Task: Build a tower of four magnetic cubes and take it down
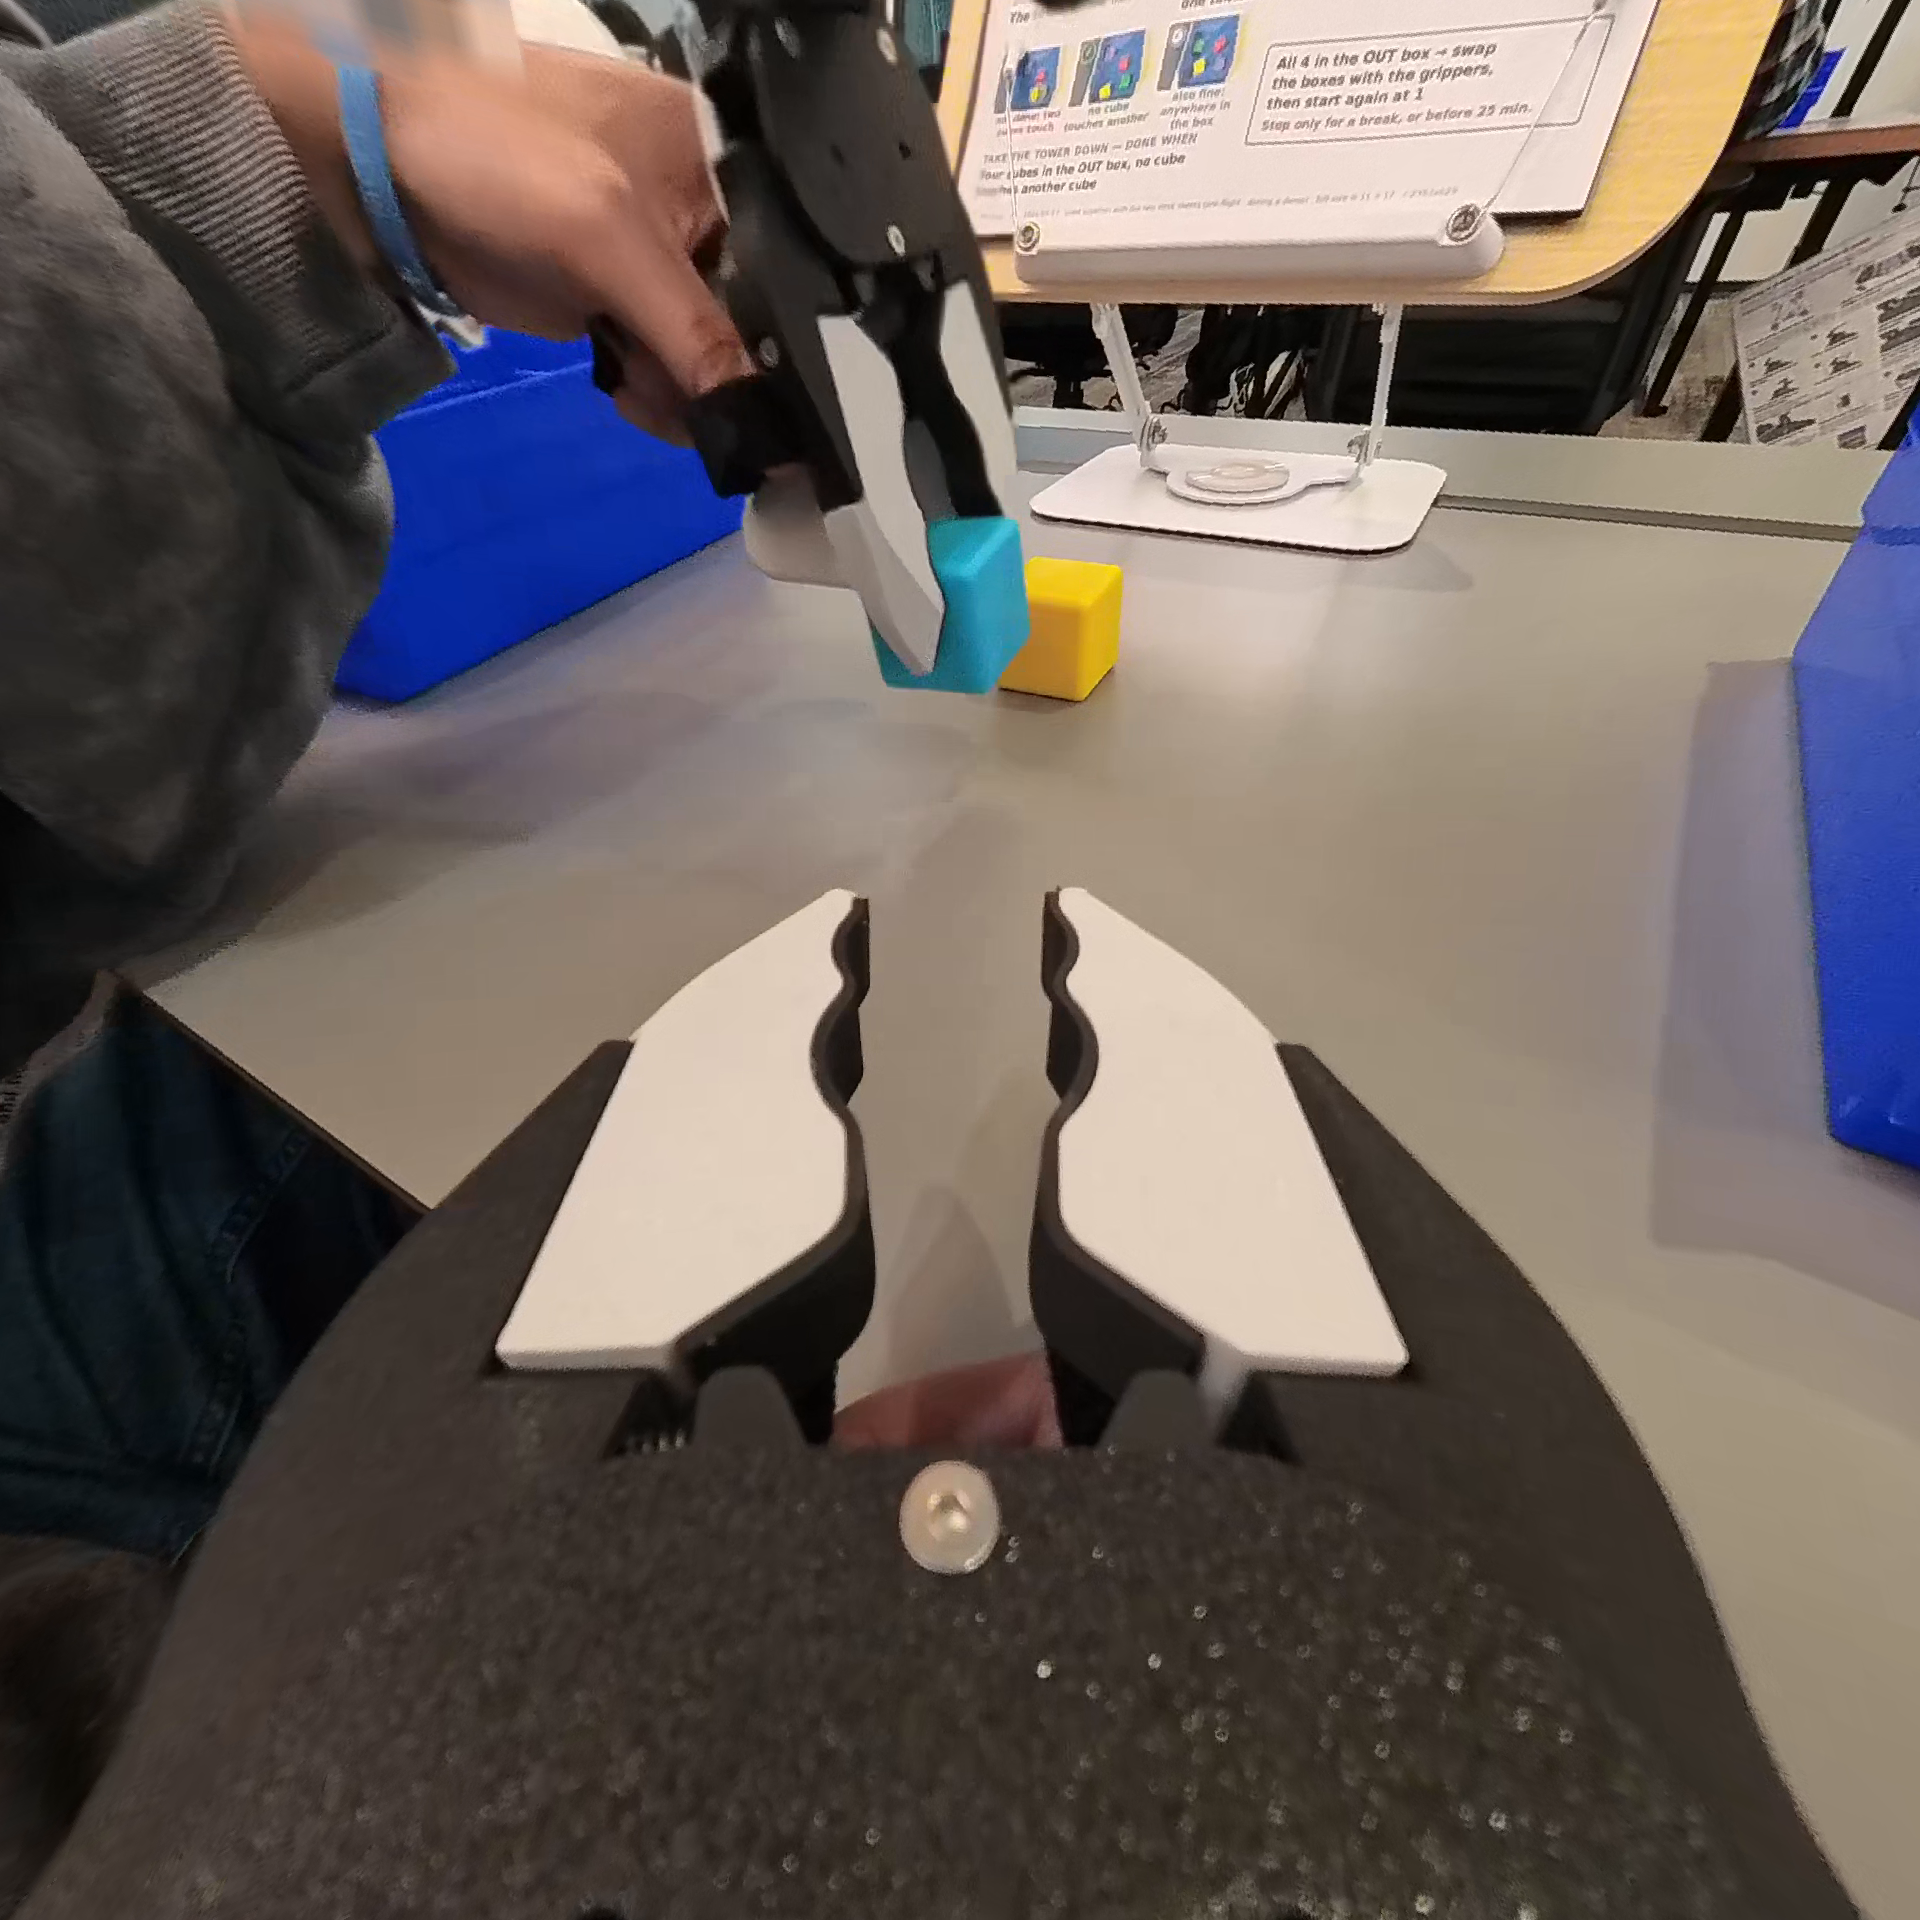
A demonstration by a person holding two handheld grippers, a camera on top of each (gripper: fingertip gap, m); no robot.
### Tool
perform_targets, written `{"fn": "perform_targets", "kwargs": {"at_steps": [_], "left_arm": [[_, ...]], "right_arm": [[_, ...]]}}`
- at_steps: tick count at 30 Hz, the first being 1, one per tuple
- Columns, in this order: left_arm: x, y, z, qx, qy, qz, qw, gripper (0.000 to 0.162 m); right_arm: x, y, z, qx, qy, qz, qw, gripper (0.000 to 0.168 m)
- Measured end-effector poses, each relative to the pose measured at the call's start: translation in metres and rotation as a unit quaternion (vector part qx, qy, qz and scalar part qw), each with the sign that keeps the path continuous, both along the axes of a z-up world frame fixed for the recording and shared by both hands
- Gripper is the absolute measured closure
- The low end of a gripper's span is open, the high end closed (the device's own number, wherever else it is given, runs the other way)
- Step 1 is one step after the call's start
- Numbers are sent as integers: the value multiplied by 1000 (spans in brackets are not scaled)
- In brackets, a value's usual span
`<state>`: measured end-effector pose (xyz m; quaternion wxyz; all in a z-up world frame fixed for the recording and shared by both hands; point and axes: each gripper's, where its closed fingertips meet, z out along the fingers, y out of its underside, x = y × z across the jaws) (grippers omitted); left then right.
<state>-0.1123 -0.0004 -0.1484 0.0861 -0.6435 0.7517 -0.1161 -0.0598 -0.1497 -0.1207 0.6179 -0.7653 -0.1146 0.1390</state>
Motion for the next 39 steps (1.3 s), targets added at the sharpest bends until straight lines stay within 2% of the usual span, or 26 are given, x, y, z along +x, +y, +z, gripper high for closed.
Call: {"fn": "perform_targets", "kwargs": {"at_steps": [3, 6, 9, 14, 20, 24, 29, 30, 32, 36, 39], "left_arm": [[-1, 5, -10, 14, 39, -12, 999, 112], [2, 10, -7, 28, 43, -19, 998, 112], [5, 28, 10, 54, 32, -13, 998, 112], [16, 58, 40, 53, 9, 1, 999, 112], [12, 72, 21, 30, 55, -5, 998, 112], [13, 71, 7, 12, 56, -10, 998, 112], [16, 68, 4, -9, 45, -7, 999, 112], [14, 69, 6, -7, 48, -2, 999, 108], [14, 69, 18, 3, 27, 12, 1000, 89], [0, 60, 88, 57, -99, 71, 991, 87], [-52, 40, 142, 115, -194, 137, 965, 89]], "right_arm": [[0, 0, 0, -1, 0, 2, 1000, 137], [0, 0, 0, -1, 1, 2, 1000, 137], [-1, 0, -1, -3, 3, 4, 1000, 137], [-2, 0, -1, -4, -1, 5, 1000, 137], [-1, 0, -2, -6, 2, 6, 1000, 137], [-2, 0, -2, -6, 1, 7, 1000, 137], [-2, 0, -2, -6, 1, 7, 1000, 137], [-2, 0, -2, -7, 2, 7, 1000, 137], [-1, 0, -2, -7, 3, 7, 1000, 137], [0, 0, -2, -7, 4, 6, 1000, 137], [0, -1, -2, -7, 6, 7, 1000, 137]]}}
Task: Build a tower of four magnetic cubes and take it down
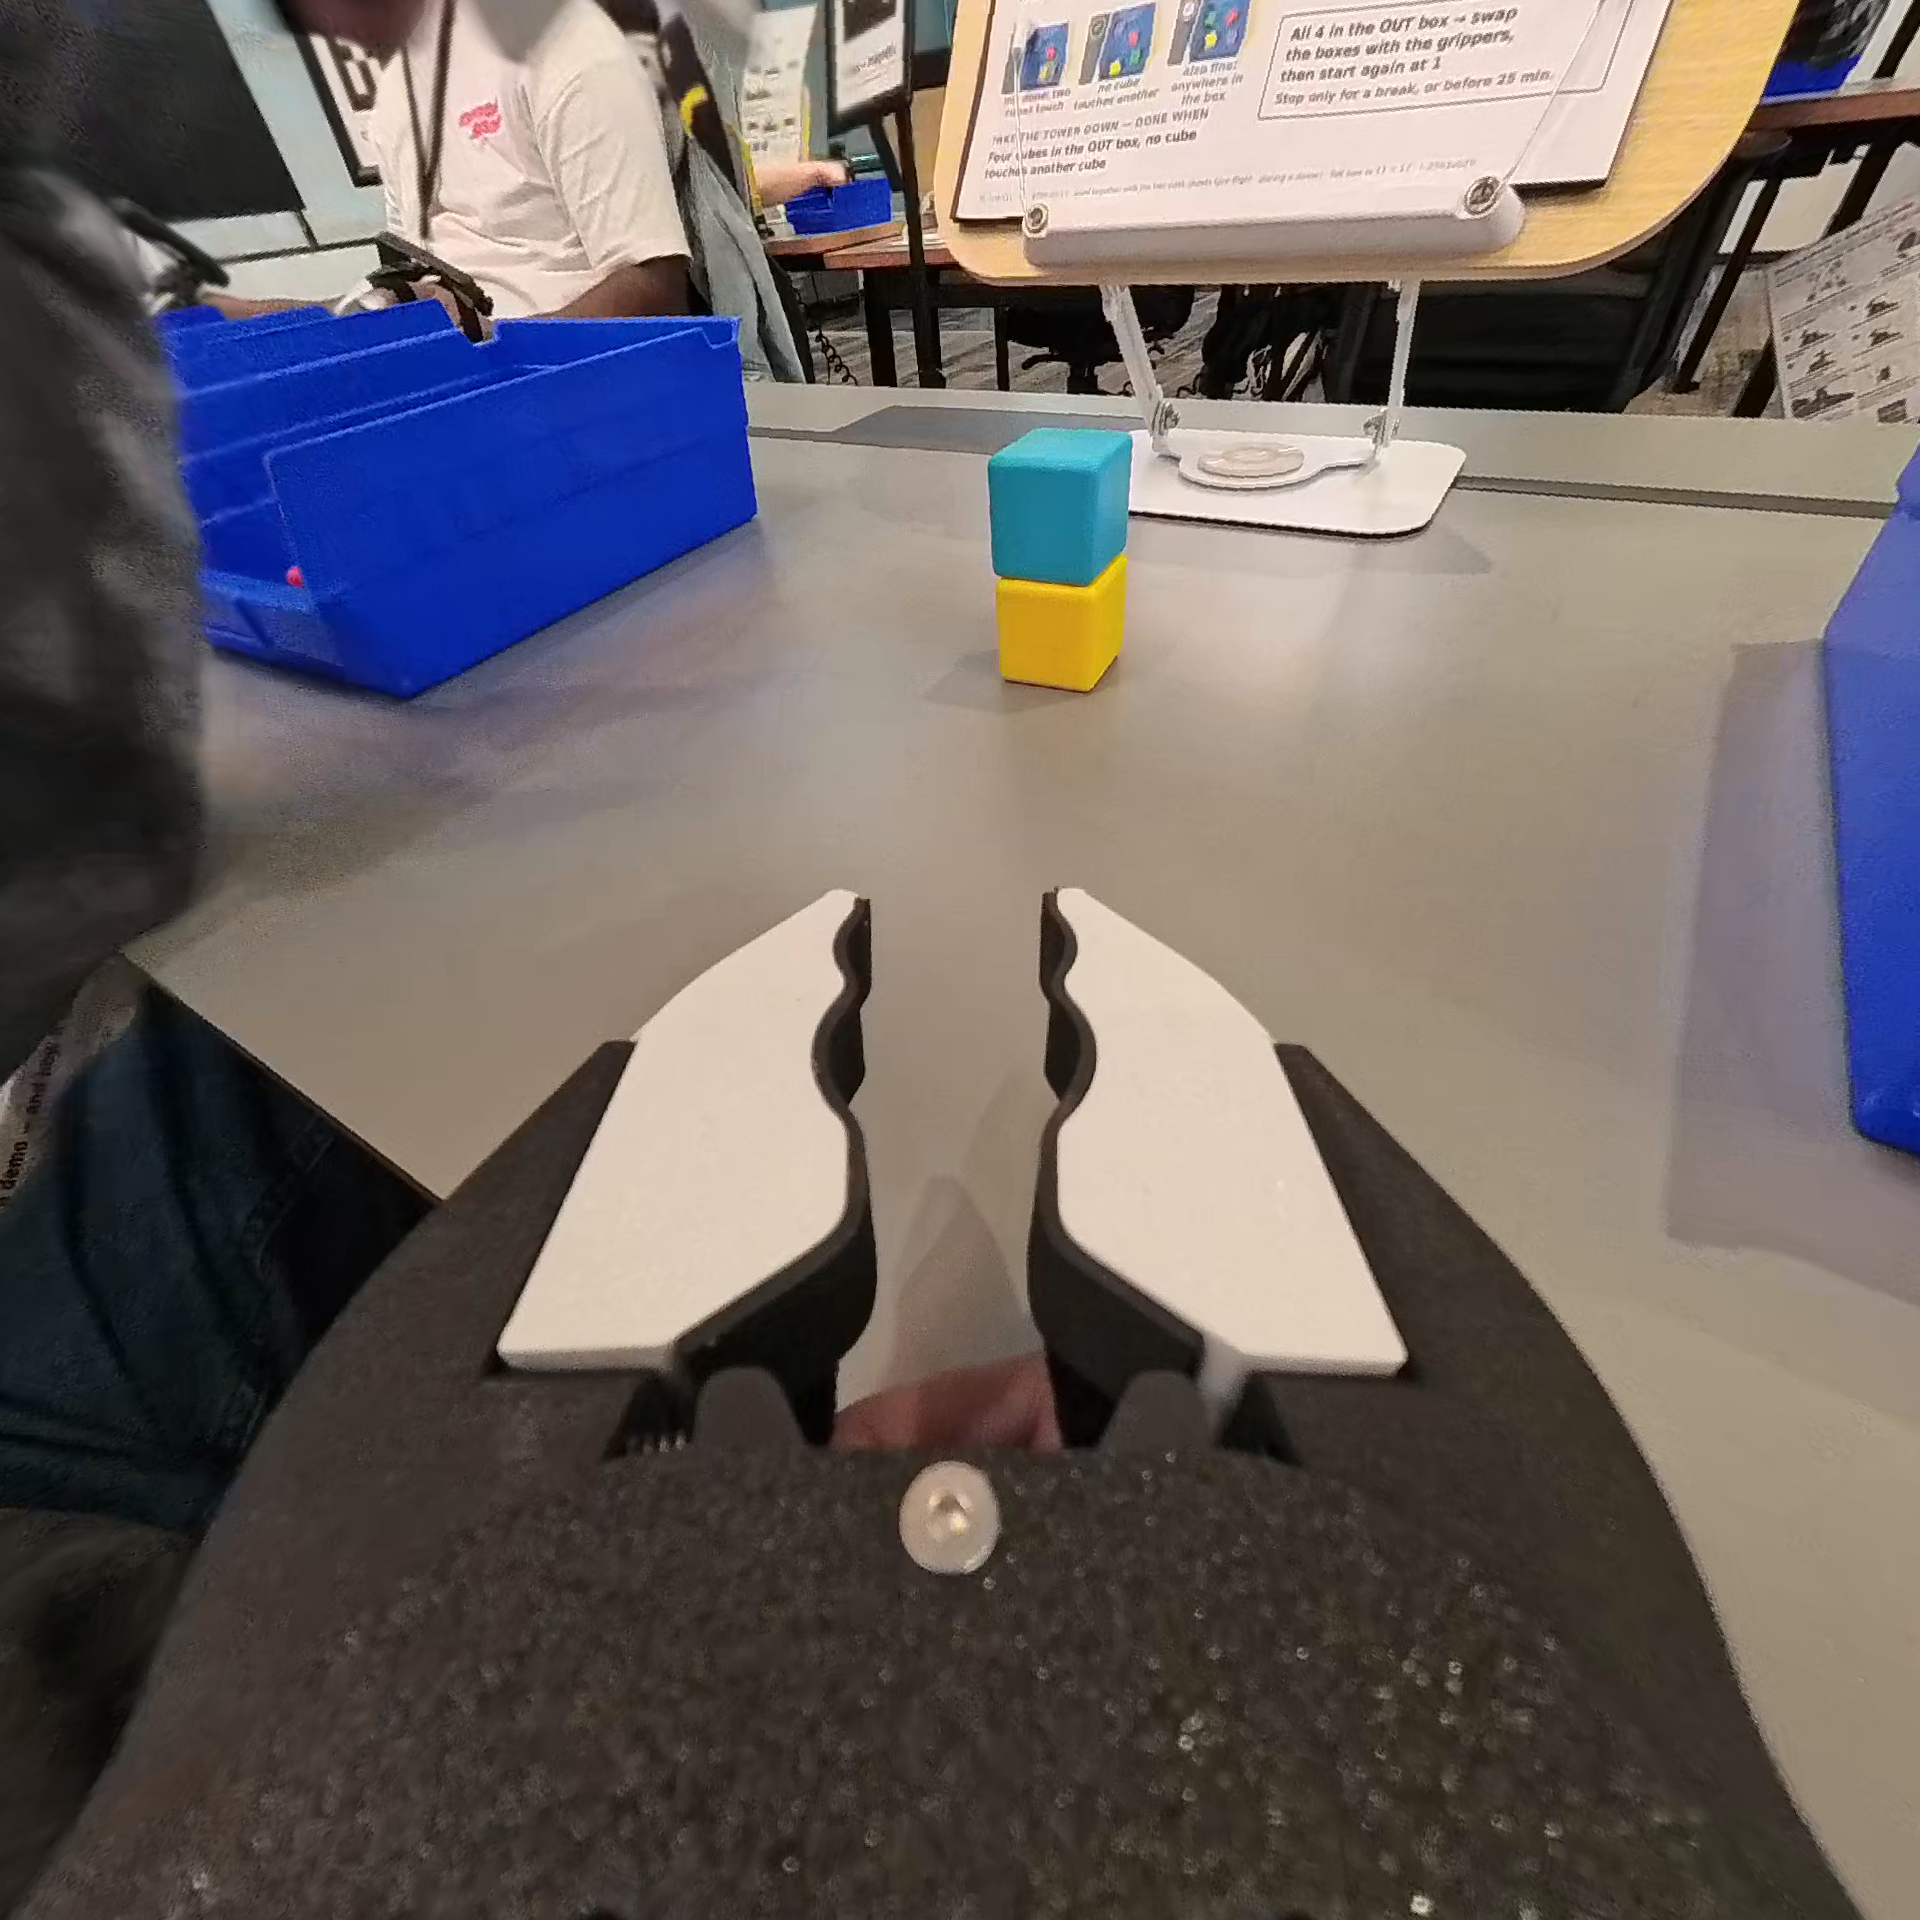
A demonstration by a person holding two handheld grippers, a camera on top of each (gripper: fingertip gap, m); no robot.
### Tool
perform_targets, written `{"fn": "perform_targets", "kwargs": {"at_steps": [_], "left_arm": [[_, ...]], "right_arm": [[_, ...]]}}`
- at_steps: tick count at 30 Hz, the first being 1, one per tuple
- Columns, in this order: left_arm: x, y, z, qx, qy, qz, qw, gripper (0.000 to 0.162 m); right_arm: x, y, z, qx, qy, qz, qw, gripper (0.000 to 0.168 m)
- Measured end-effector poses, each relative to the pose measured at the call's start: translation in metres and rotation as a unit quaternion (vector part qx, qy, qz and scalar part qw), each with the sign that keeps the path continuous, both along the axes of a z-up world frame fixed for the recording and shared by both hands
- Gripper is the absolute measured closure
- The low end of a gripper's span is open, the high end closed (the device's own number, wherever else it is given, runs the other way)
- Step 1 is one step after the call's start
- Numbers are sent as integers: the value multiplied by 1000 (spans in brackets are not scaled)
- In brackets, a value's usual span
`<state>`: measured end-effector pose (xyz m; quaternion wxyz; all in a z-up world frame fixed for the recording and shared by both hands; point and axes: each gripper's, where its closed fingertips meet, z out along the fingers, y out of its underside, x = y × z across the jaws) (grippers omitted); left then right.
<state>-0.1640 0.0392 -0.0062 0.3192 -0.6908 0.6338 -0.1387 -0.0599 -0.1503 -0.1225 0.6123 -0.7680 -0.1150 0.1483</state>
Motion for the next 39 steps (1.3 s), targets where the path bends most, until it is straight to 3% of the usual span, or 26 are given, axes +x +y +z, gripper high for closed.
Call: {"fn": "perform_targets", "kwargs": {"at_steps": [2, 4, 7, 10, 15, 22, 24, 26, 29, 33, 36, 39], "left_arm": [[-53, -24, 14, 15, -25, 34, 999, 101], [-115, -37, 9, 37, -4, 89, 995, 104], [-210, -38, -20, 51, 81, 179, 979, 104], [-270, -33, -56, -10, 132, 240, 962, 98], [-292, -16, -116, -98, 171, 239, 951, 96], [-303, -3, -162, -165, 228, 233, 931, 93], [-298, -9, -170, -209, 231, 221, 924, 112], [-298, -4, -169, -190, 243, 210, 928, 112], [-303, 8, -149, -137, 250, 230, 931, 113], [-265, 36, -58, -8, 123, 259, 958, 113], [-189, 23, 8, 40, 29, 170, 984, 113], [-119, 4, 28, 66, 75, 75, 992, 113]], "right_arm": [[0, 0, 0, 0, 1, 1, 1000, 137], [-1, 0, -1, -1, 1, 2, 1000, 137], [-4, 0, -1, -1, 0, 5, 1000, 137], [-8, 0, -2, -3, -3, 9, 1000, 137], [-9, 1, -3, -4, -11, 9, 1000, 138], [-9, 1, -4, -7, -9, 8, 1000, 138], [-9, 1, -4, -7, -10, 9, 1000, 139], [-9, 1, -4, -7, -11, 9, 1000, 139], [-9, 1, -4, -7, -11, 8, 1000, 139], [-9, 1, -5, -7, -11, 8, 1000, 139], [-9, 1, -5, -8, -11, 8, 1000, 139], [-8, 1, -4, -6, -10, 7, 1000, 139]]}}
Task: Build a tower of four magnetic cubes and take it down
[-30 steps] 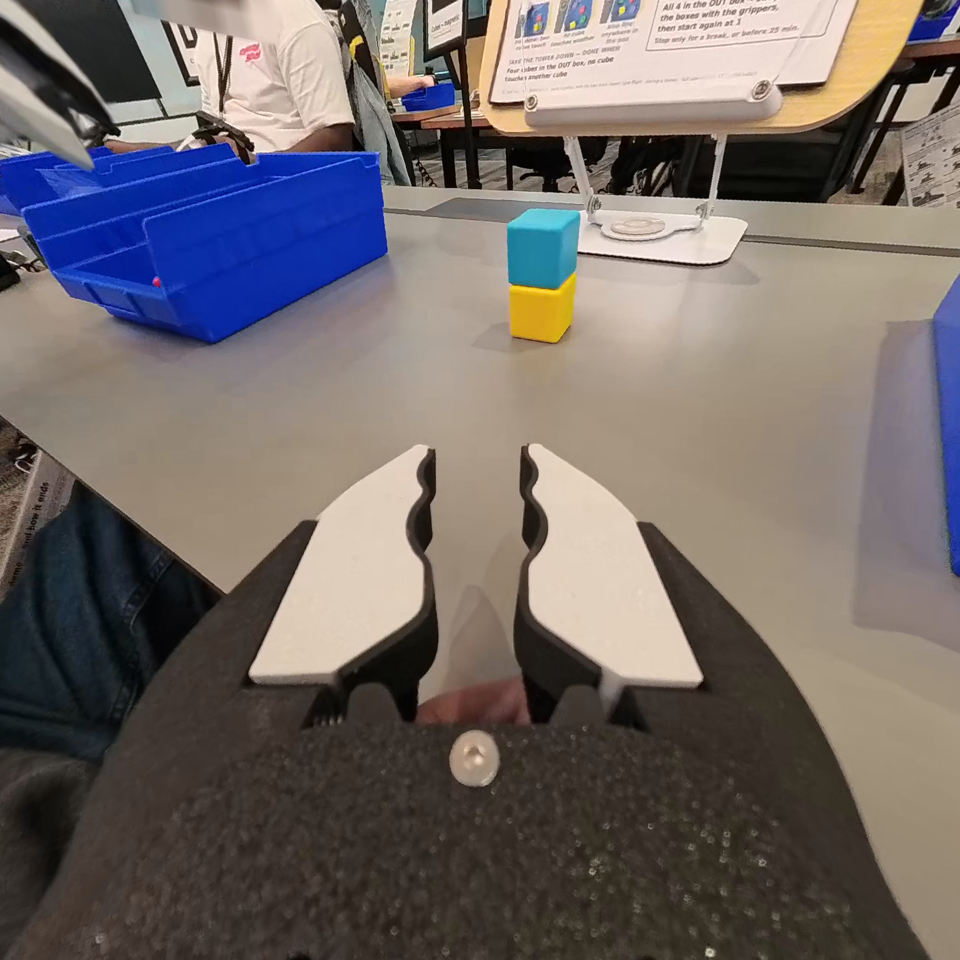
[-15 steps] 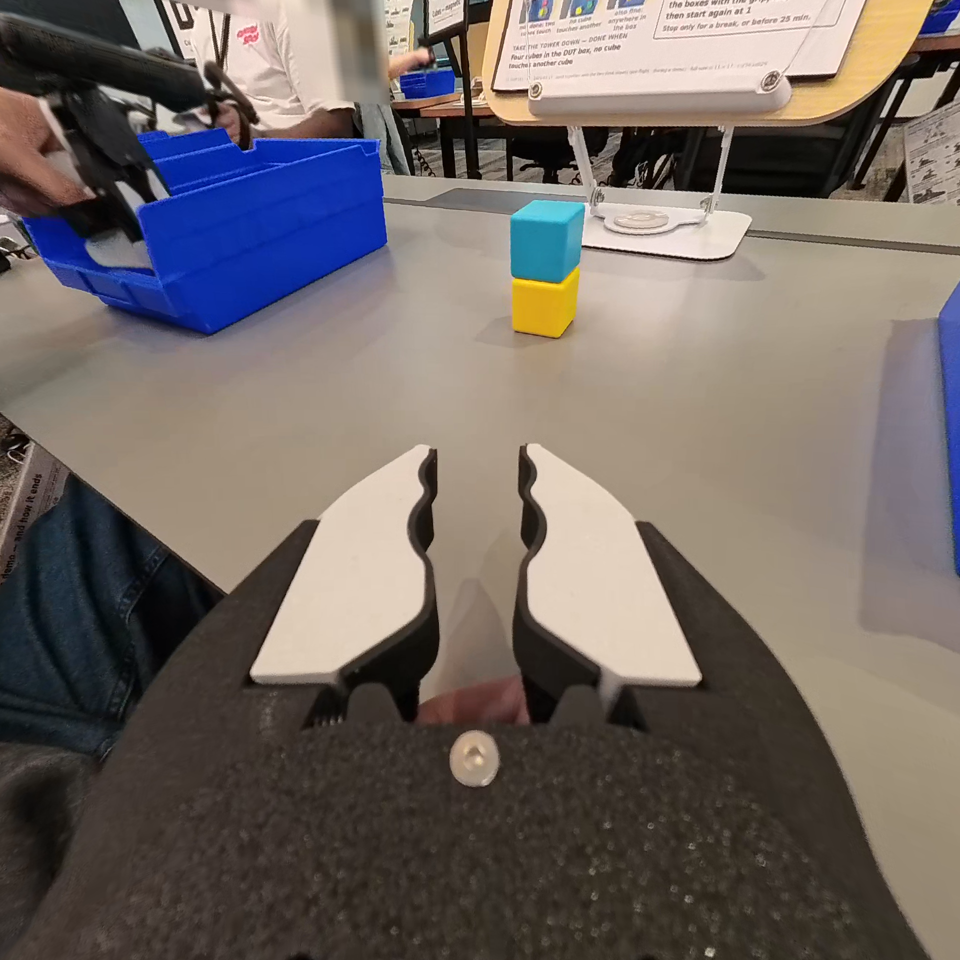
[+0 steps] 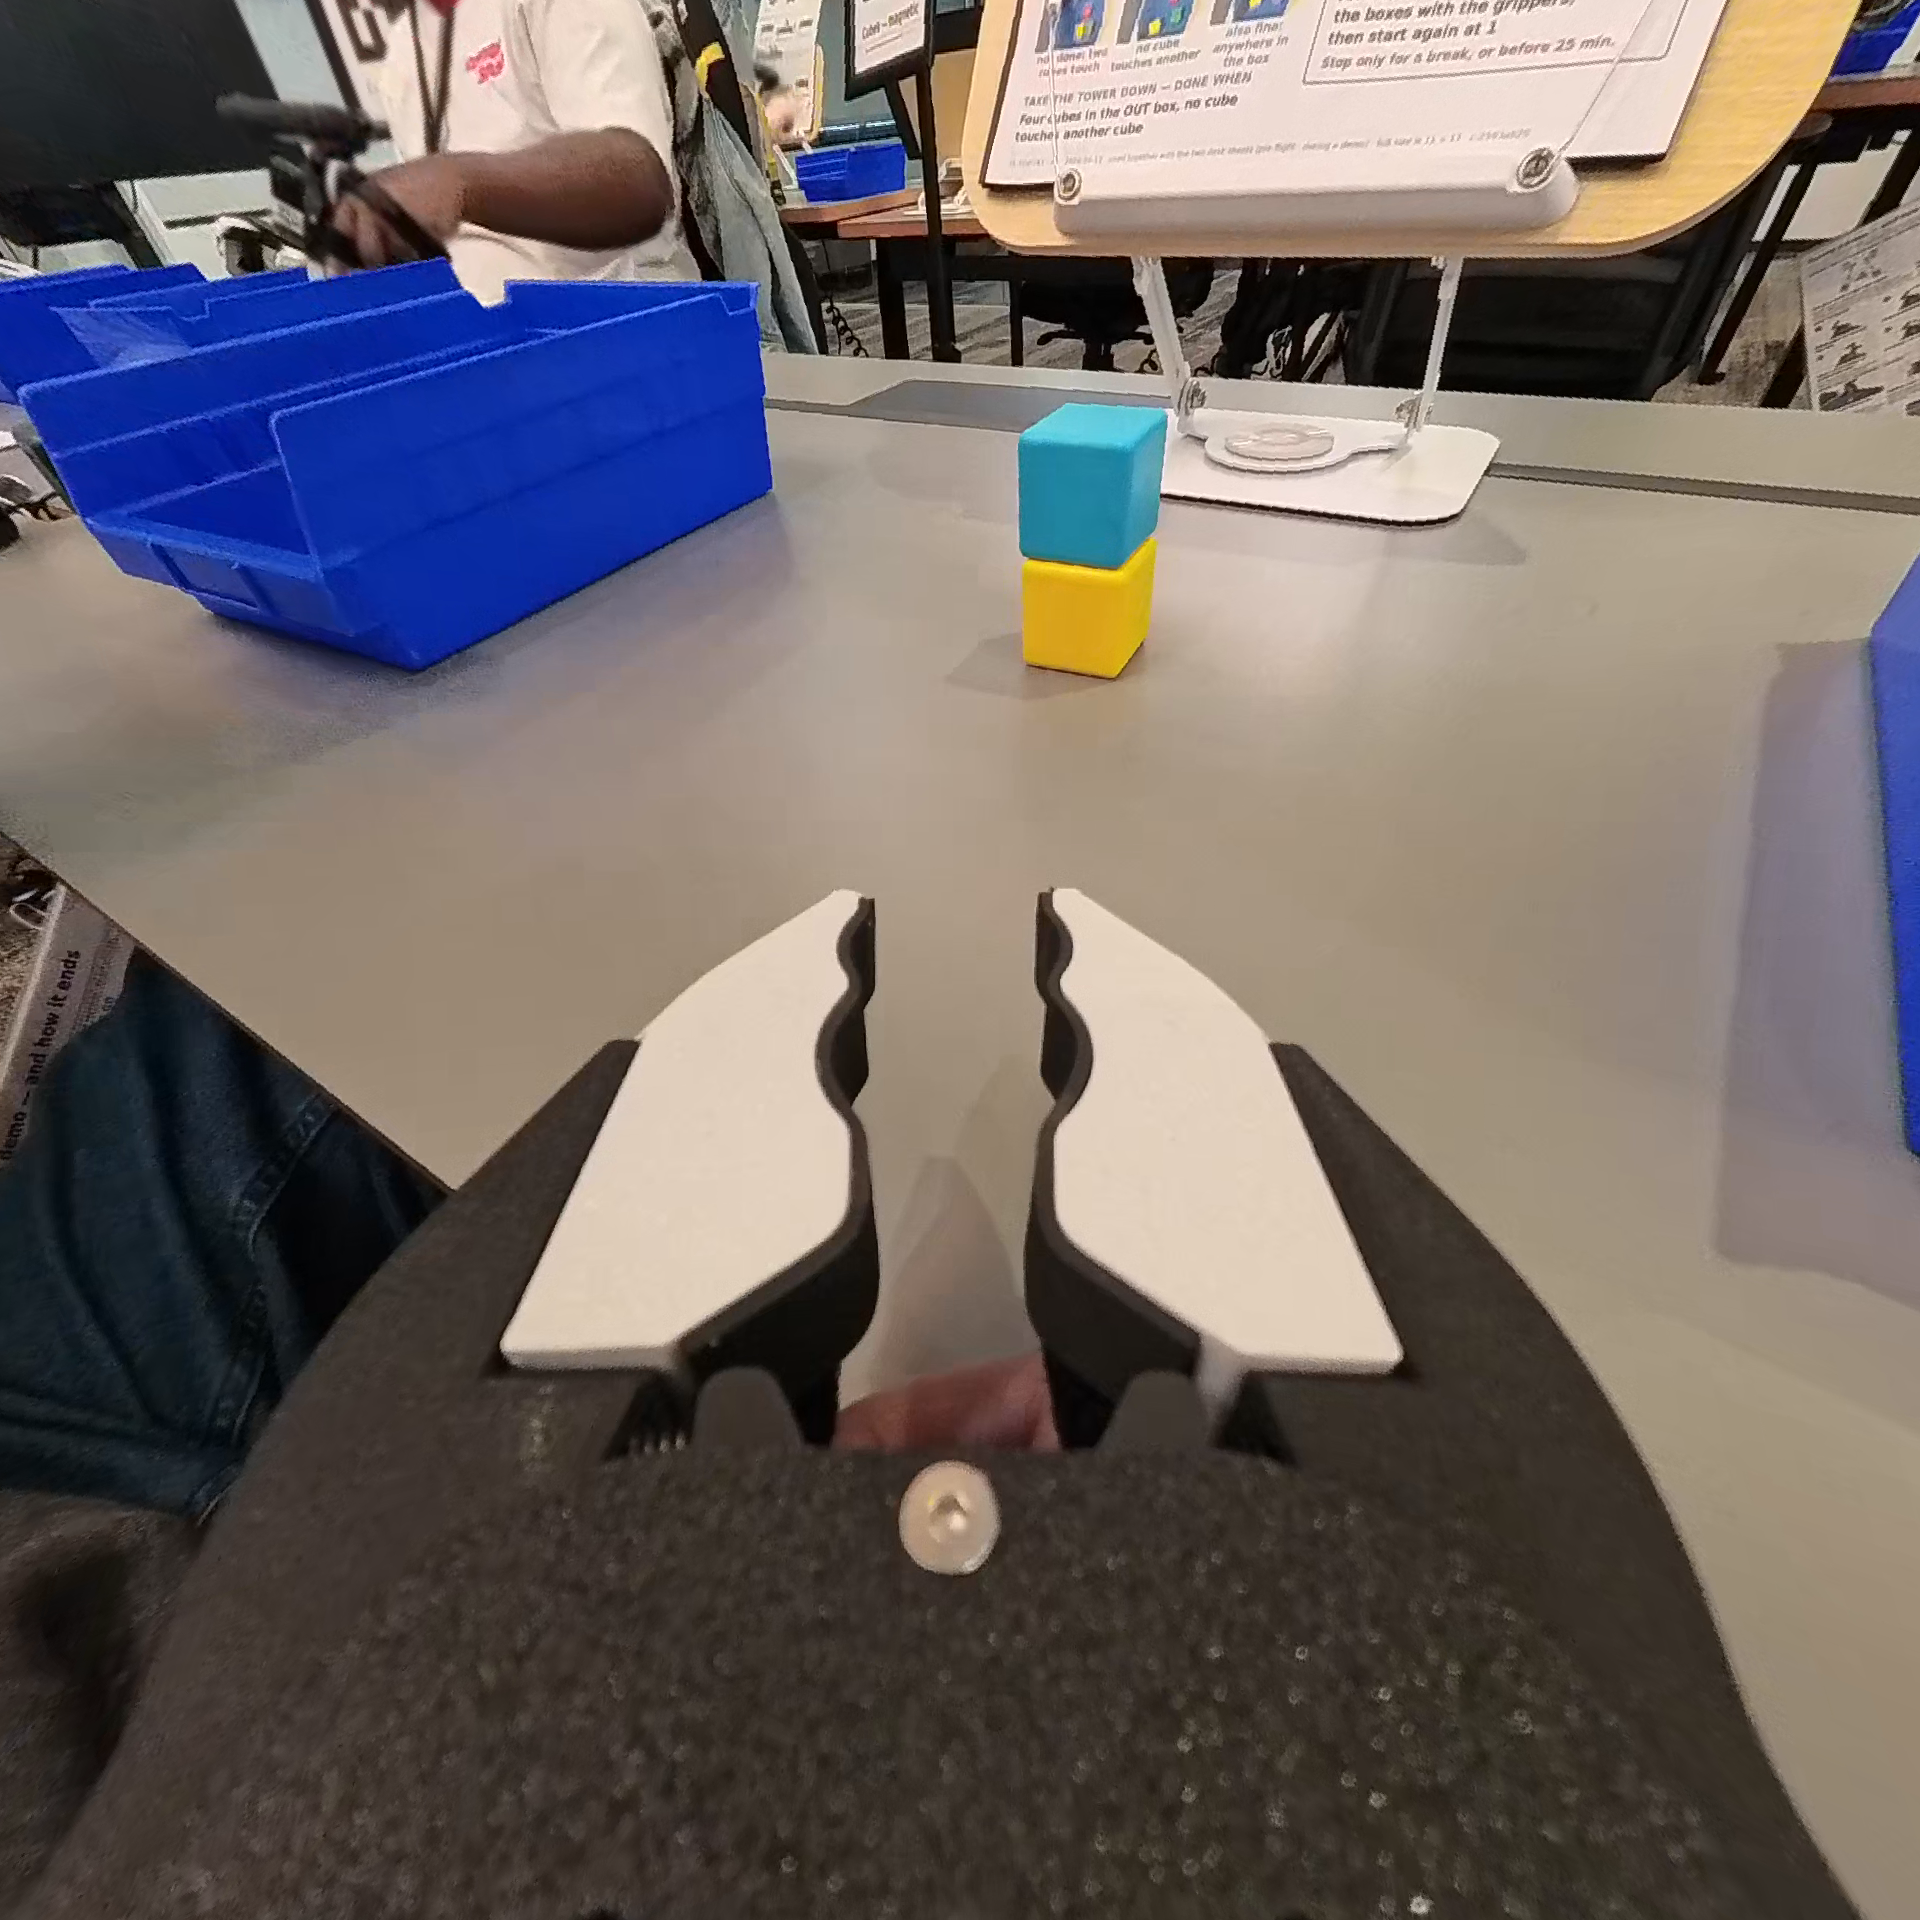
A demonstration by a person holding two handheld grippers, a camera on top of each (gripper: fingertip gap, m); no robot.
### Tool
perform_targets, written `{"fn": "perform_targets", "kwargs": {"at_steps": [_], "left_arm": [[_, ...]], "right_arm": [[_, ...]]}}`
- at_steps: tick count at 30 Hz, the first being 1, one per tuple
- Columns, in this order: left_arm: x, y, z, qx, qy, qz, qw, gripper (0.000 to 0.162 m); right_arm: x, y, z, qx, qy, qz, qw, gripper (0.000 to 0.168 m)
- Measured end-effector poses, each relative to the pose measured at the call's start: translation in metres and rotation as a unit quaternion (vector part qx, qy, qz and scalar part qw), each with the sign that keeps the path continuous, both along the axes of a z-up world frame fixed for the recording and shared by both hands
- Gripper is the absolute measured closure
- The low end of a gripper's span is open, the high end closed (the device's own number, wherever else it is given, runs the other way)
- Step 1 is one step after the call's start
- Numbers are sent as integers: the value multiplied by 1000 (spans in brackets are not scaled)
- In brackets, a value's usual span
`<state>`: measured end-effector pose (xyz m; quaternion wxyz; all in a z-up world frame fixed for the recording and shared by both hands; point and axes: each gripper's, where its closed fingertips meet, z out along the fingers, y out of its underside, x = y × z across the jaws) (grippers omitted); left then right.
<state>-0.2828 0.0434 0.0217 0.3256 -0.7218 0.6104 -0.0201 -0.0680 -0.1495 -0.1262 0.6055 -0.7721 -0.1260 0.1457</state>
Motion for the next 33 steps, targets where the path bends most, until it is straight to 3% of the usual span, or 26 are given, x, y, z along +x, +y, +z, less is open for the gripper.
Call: {"fn": "perform_targets", "kwargs": {"at_steps": [3, 8, 13, 21, 27, 29, 33], "left_arm": [[55, 2, -6, 7, 88, -47, 995, 113], [129, 9, -45, -87, 165, -115, 976, 113], [157, 18, -85, -174, 221, -133, 950, 113], [178, 27, -118, -220, 225, -139, 939, 113], [180, 28, -121, -203, 213, -152, 944, 113], [179, 28, -117, -191, 207, -149, 948, 103], [176, 22, -72, -139, 89, -143, 976, 100]], "right_arm": [[1, 0, 1, 2, -2, -2, 1000, 139], [6, -1, 3, 8, -5, -10, 1000, 139], [9, -1, 4, 9, 0, -12, 1000, 138], [8, -1, 4, 8, 0, -8, 1000, 138], [8, -1, 3, 7, 1, -7, 1000, 138], [7, -1, 3, 6, 1, -6, 1000, 138], [7, -2, 3, 6, 0, -5, 1000, 138]]}}
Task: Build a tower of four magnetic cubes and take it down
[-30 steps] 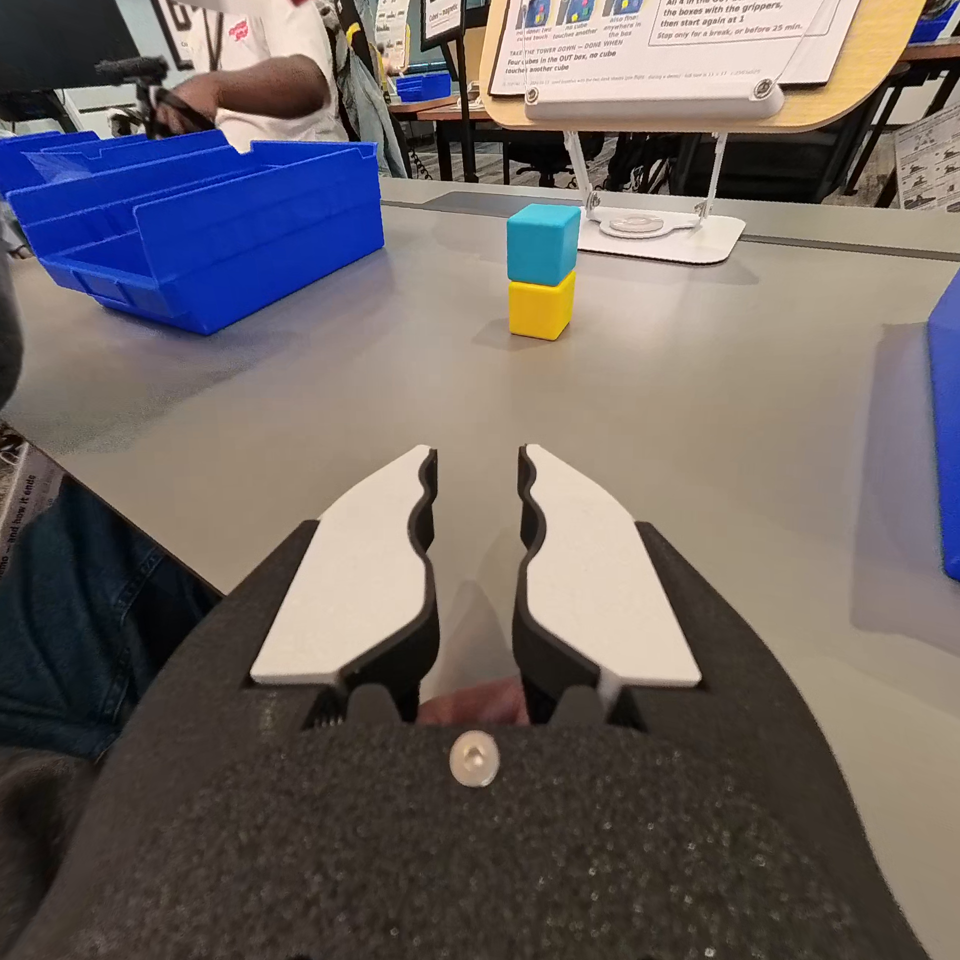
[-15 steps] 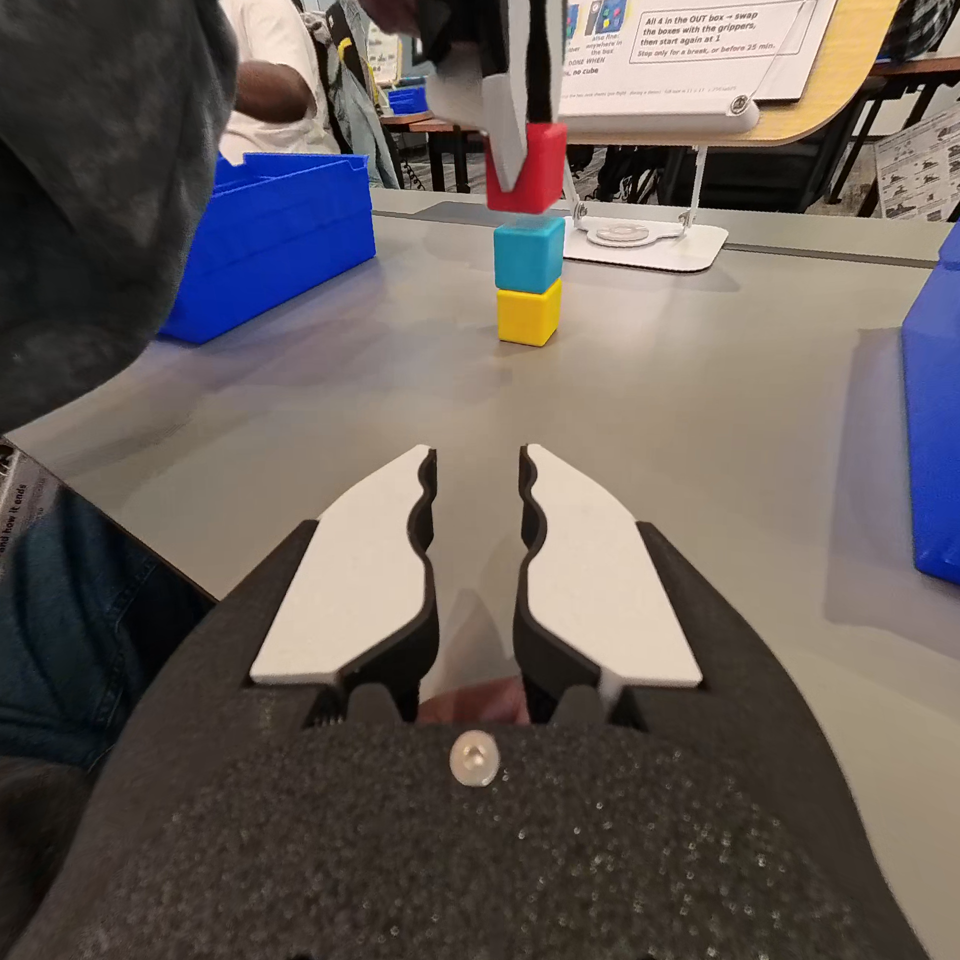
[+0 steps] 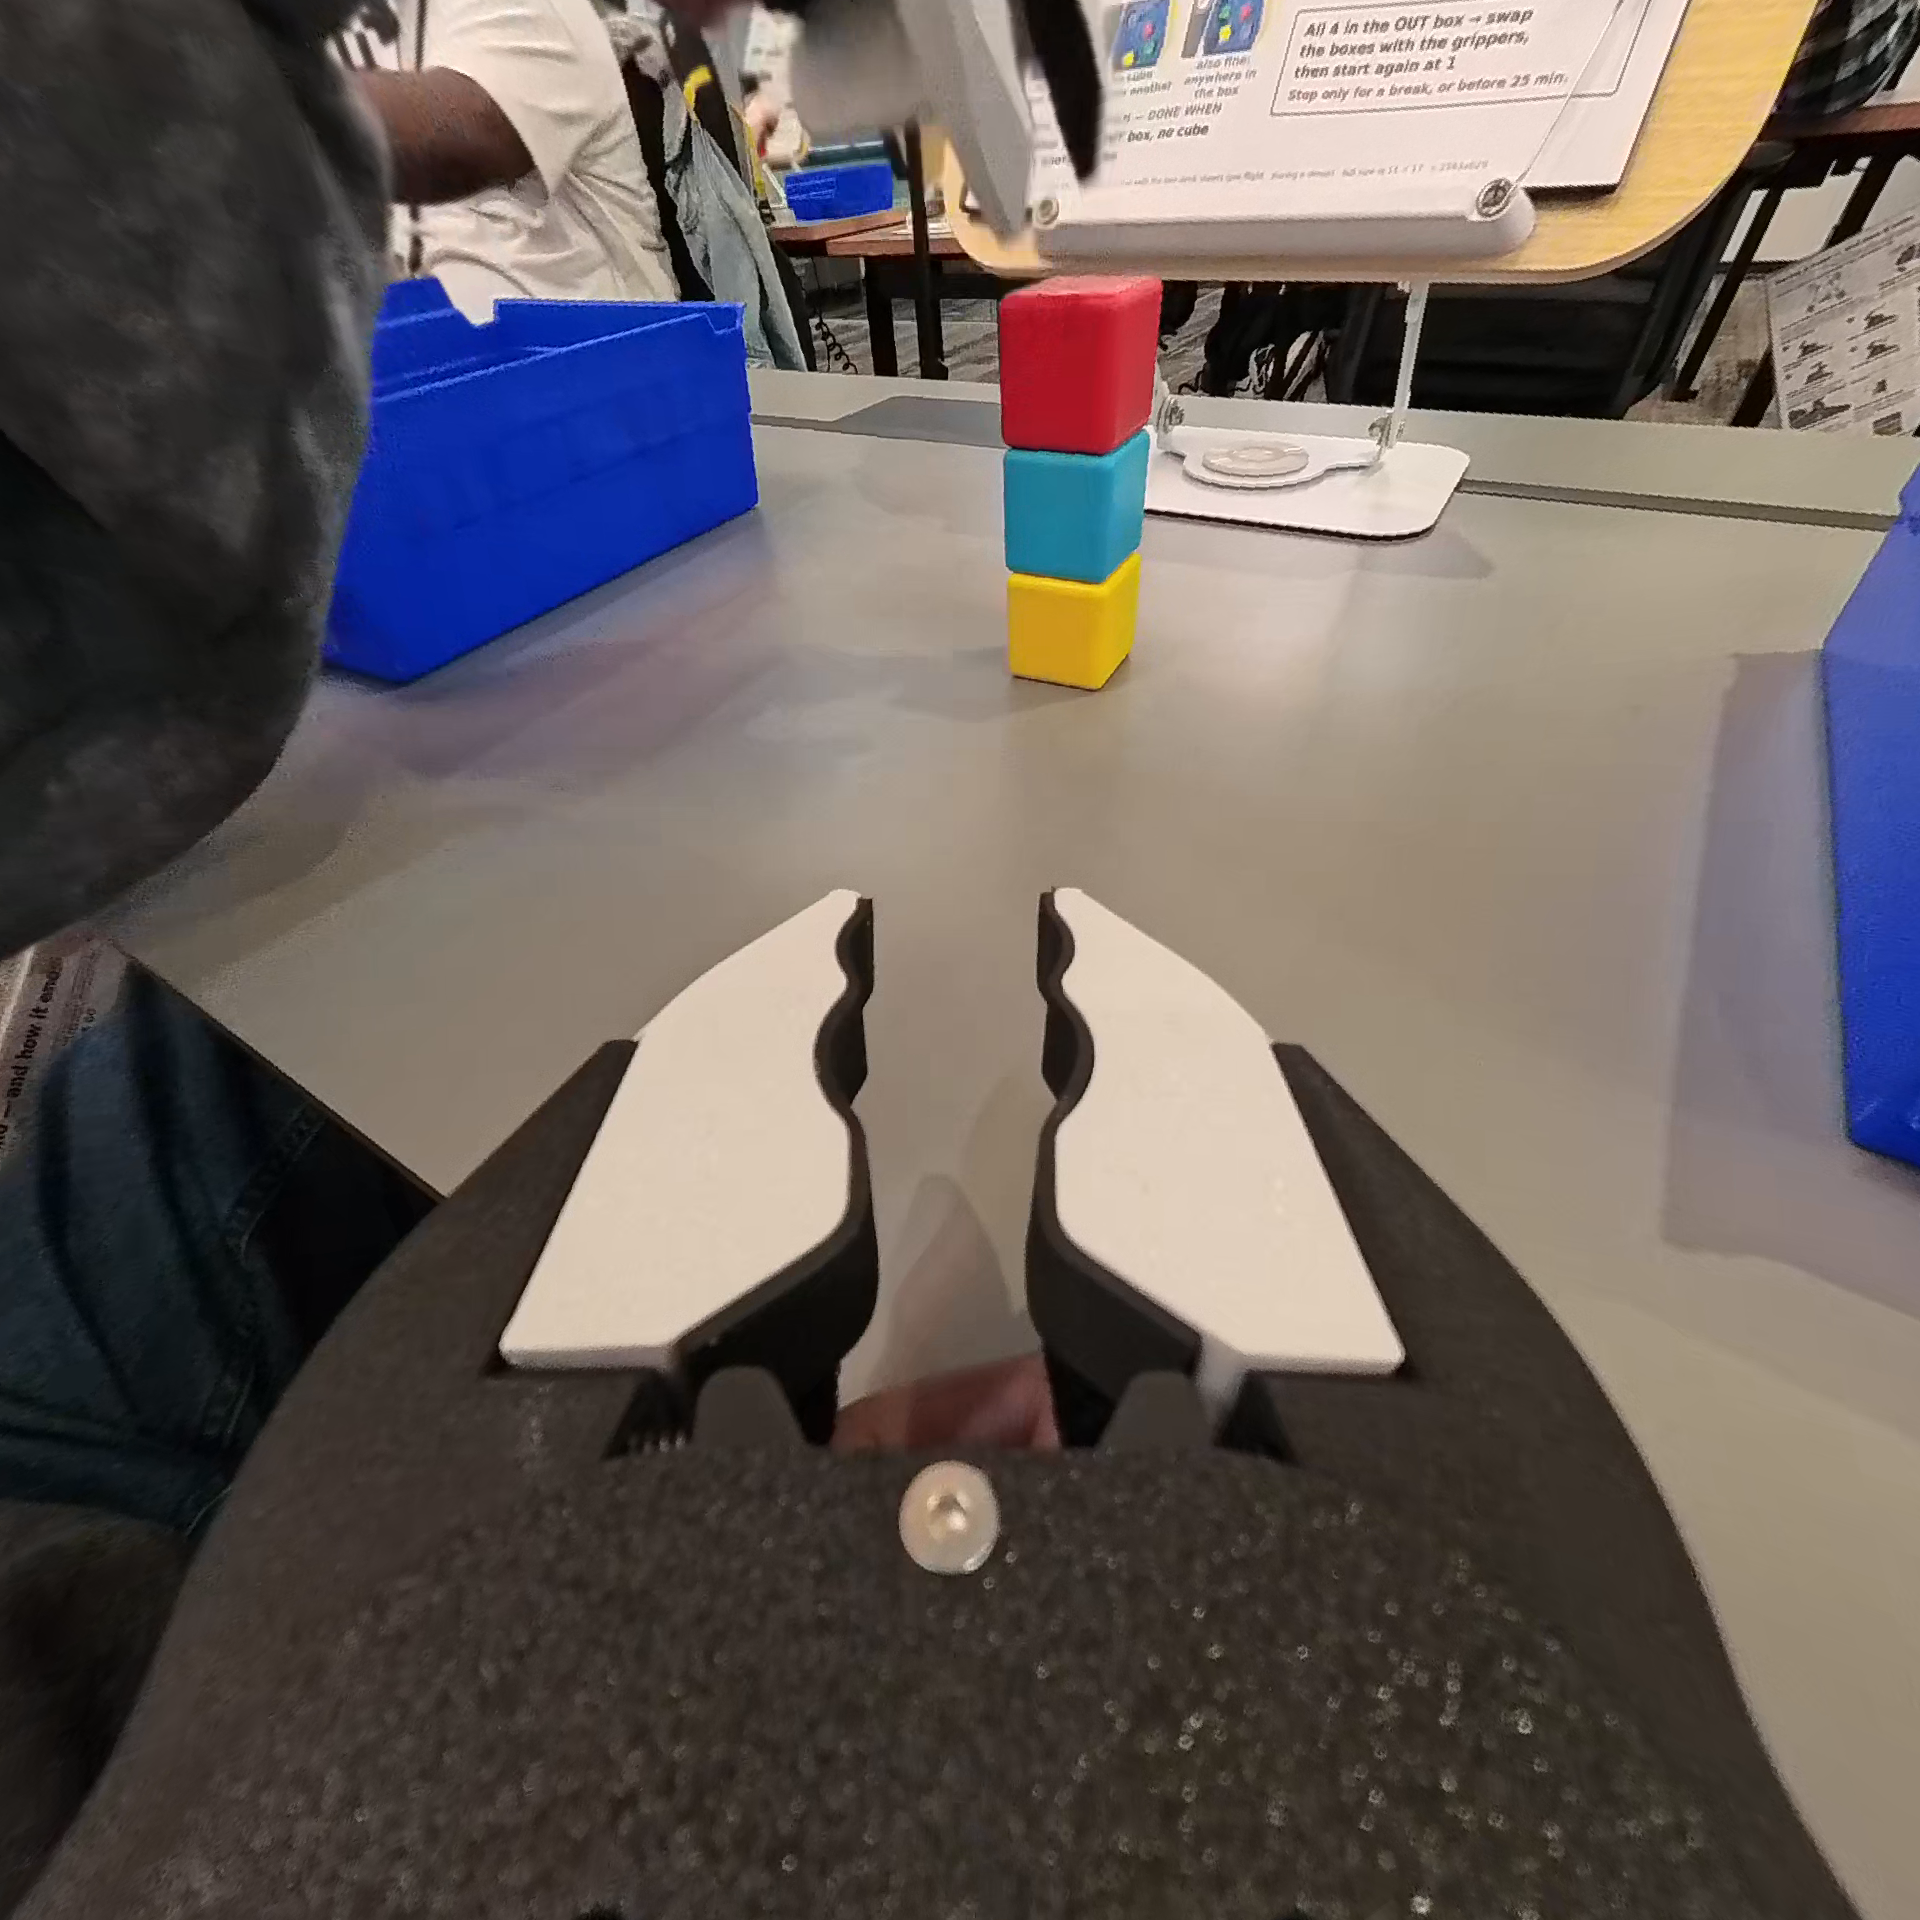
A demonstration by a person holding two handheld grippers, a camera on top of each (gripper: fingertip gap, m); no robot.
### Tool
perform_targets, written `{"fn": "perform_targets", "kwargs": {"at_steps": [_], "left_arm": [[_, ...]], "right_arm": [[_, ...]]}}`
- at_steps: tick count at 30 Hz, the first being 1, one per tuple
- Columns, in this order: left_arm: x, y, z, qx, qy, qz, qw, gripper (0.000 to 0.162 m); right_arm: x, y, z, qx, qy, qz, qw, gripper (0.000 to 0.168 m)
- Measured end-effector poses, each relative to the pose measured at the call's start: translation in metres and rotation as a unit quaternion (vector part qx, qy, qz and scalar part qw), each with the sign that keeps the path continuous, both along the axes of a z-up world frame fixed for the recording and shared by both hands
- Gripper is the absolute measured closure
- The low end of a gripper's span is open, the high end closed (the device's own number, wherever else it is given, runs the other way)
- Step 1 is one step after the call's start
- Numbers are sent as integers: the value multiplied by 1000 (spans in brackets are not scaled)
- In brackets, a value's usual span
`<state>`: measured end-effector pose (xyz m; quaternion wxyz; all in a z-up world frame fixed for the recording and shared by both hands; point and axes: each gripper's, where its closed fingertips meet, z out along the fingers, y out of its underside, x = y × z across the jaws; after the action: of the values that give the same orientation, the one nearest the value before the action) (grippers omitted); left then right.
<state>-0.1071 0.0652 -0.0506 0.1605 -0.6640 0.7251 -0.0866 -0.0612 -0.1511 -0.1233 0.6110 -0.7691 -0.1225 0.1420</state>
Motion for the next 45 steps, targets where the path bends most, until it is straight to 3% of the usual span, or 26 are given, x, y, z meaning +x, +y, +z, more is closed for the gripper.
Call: {"fn": "perform_targets", "kwargs": {"at_steps": [4, 6, 12, 16, 26, 32, 35, 39, 45], "left_arm": [[-46, -22, 53, 28, -143, 45, 988, 97], [-90, -39, 60, 26, -161, 69, 984, 96], [-244, -33, 45, 117, -89, 204, 968, 96], [-313, -9, 16, 105, -27, 285, 952, 95], [-325, 51, -79, -15, 39, 255, 966, 100], [-334, 48, -114, -55, 91, 255, 961, 100], [-339, 49, -124, -44, 118, 252, 960, 112], [-333, 51, -88, -9, 104, 253, 962, 113], [-249, 35, 35, 81, 0, 171, 982, 113]], "right_arm": [[0, 0, 0, -1, 3, 0, 1000, 138], [0, 0, 0, -2, 3, 0, 1000, 138], [-4, 0, -2, -3, -1, 3, 1000, 138], [-5, 1, -3, -5, -5, 4, 1000, 139], [-3, 2, -2, -6, 2, 1, 1000, 139], [-4, 2, -3, -6, 0, 3, 1000, 139], [-4, 2, -3, -8, -2, 3, 1000, 139], [-4, 2, -3, -7, -1, 2, 1000, 139], [-5, 2, -3, -8, -3, 3, 1000, 140]]}}
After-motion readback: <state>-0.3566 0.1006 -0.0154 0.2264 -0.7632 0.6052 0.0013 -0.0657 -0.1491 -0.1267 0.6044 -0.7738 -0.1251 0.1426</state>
